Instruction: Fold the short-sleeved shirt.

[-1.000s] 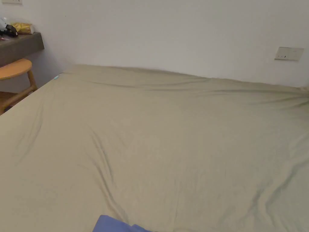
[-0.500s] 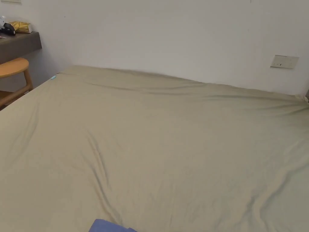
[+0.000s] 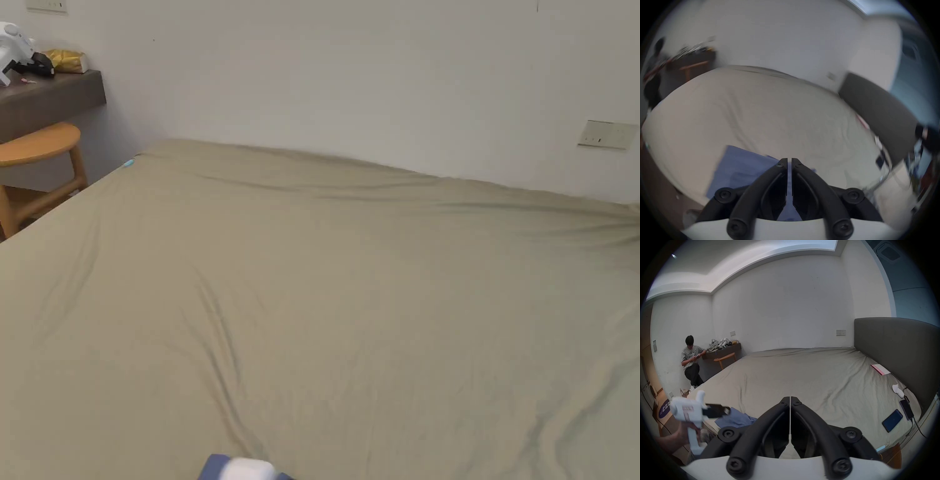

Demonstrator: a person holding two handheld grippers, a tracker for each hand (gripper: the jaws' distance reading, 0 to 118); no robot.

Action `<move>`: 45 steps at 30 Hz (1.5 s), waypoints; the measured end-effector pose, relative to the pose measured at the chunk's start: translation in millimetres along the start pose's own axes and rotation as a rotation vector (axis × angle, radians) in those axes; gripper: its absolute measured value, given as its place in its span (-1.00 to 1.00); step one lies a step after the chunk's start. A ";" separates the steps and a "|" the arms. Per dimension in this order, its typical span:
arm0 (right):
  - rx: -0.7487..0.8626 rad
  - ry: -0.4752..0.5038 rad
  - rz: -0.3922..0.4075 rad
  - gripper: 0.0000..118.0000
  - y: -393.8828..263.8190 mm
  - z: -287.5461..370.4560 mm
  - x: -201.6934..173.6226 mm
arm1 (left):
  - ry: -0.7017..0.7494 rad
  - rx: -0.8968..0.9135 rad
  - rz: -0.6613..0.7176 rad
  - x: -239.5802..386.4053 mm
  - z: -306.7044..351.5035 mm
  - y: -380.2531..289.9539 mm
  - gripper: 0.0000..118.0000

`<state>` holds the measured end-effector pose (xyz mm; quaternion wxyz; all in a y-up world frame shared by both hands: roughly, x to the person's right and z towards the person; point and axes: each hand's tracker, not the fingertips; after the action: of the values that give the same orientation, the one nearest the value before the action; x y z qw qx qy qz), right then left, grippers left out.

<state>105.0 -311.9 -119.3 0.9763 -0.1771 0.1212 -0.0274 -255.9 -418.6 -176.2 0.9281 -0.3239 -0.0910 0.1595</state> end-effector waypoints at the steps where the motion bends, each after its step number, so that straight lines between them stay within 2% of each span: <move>1: -0.001 0.017 0.006 -0.97 1.0 -4.0 -4.3 | 0.020 0.036 0.047 -18.1 14.3 9.4 -0.92; 4: -0.001 0.078 0.032 -0.97 -1.3 -17.6 -20.6 | 0.049 0.117 0.146 -60.2 52.1 24.3 -0.92; 7: -0.029 0.166 0.027 -0.97 -6.3 -37.1 -40.7 | 0.036 0.123 0.212 -91.7 80.5 27.2 -0.93; 8: -0.027 0.174 0.034 -0.97 -7.7 -42.8 -48.1 | 0.024 0.122 0.213 -97.0 88.5 25.8 -1.00; 12: -0.028 0.259 0.040 -0.97 -9.8 -54.7 -72.6 | 0.083 0.136 0.156 -101.2 109.2 17.9 -1.00; 16: -0.059 0.317 0.069 -0.97 -9.1 -69.5 -93.6 | 0.070 0.120 0.173 -111.2 112.4 15.9 -1.00; 19: -0.171 0.408 0.059 -0.97 -23.0 -103.6 -113.2 | 0.036 0.054 0.189 -125.2 106.5 18.1 -1.00; 23: -0.309 0.388 0.151 -0.97 -69.6 -159.2 -144.4 | 0.018 -0.024 0.157 -136.3 92.1 21.7 -0.99; 24: -0.347 0.417 0.150 -0.97 -82.4 -171.8 -151.3 | 0.017 -0.037 0.155 -139.1 89.0 24.8 -0.78; 25: -0.413 0.435 0.158 -0.97 -98.3 -187.4 -158.8 | 0.002 -0.073 0.160 -144.5 82.9 26.7 -0.44; 26: -0.473 0.422 0.180 -0.97 -116.3 -202.8 -162.7 | -0.003 -0.108 0.176 -149.6 76.7 28.6 0.05; 27: -0.517 0.404 0.200 -0.97 -130.2 -212.9 -165.5 | -0.008 -0.134 0.194 -154.5 69.9 30.0 0.42; 29: -0.542 0.342 0.254 -0.97 -156.8 -223.2 -165.8 | 0.021 -0.222 0.167 -161.6 52.8 35.0 0.75; 30: -0.524 0.354 0.246 -0.98 -162.4 -220.5 -165.7 | 0.021 -0.239 0.136 -163.5 46.2 35.5 1.00; 32: -0.488 0.393 0.161 -0.99 -164.5 -216.6 -153.1 | 0.003 -0.216 0.119 -167.7 41.5 33.9 0.95; 36: -0.473 0.403 0.192 -0.99 -170.8 -219.0 -138.7 | -0.115 -0.308 0.095 -185.8 5.8 42.4 0.95; 39: -0.452 0.429 0.178 -0.99 -177.6 -220.3 -129.2 | -0.290 -0.418 0.147 -197.1 -31.7 42.1 0.95; 41: -0.458 0.453 0.089 -0.99 -178.2 -223.8 -118.9 | -0.357 -0.493 0.185 -203.3 -61.2 37.0 0.95; 43: -0.463 0.474 0.002 -0.99 -182.1 -225.9 -108.5 | -0.326 -0.533 0.149 -203.8 -85.4 31.0 0.95; 45: -0.462 0.477 -0.032 -0.99 -185.5 -226.0 -100.1 | -0.356 -0.586 0.201 -206.8 -105.2 24.1 0.95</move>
<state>-49.7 -552.5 -236.4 0.8539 -0.3845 0.3465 -0.0551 -425.9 -534.4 -286.4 0.7451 -0.5507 -0.2609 0.2711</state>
